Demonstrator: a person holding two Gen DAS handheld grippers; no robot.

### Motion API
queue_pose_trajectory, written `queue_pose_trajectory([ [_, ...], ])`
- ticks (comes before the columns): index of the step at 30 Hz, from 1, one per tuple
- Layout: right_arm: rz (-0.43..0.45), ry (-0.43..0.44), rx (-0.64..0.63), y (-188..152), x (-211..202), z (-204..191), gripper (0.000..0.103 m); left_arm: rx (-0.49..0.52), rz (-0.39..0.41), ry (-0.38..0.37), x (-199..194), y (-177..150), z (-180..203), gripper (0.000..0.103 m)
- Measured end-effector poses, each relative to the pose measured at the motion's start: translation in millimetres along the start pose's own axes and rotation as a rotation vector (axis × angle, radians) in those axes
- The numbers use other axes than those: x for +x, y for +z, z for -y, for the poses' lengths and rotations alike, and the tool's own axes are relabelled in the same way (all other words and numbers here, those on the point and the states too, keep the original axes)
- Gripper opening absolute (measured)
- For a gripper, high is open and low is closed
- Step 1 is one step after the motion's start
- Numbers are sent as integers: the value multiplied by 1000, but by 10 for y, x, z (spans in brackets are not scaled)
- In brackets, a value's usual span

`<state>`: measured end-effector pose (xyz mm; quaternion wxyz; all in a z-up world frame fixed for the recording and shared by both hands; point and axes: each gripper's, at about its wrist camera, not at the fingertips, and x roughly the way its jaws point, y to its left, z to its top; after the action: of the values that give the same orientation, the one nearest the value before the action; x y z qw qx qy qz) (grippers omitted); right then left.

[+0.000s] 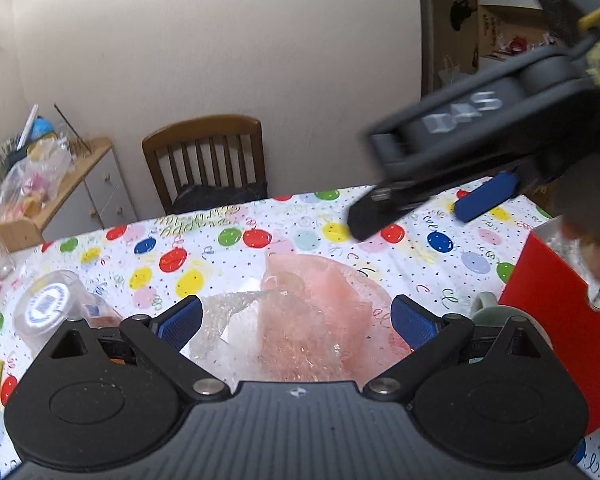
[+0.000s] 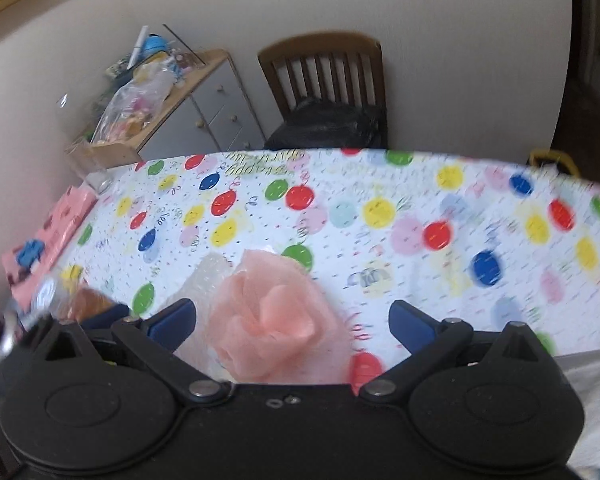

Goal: Organize soft objects
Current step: 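Grasp the pink mesh bath puff with the right tool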

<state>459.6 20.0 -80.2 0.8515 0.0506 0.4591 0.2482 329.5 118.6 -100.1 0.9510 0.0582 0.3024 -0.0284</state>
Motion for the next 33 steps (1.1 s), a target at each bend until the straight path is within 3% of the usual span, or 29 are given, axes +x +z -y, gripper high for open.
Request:
queue_pose_trajectory([
  [8,-117,5,118,44,581,-50,103,19,-4,22,143,-4,54,99],
  [11,-163,23,134,33,687,8,103,64,-11,85,204,-38,137,98],
  [13,-180,28,136,34,742,34,103,73,-13,84,229,-69,160,96],
  [20,-227,31,142,-9,916,70,96,-34,-81,53,399,-141,60,62],
  [26,-235,41,177,-75,1035,125,74,-128,-100,5,452,-208,-123,44],
  [28,-230,54,184,-103,1042,127,57,-145,-101,-5,440,-232,-152,40],
  [33,-190,59,170,-132,959,92,31,-173,-96,-42,403,-247,-192,30],
])
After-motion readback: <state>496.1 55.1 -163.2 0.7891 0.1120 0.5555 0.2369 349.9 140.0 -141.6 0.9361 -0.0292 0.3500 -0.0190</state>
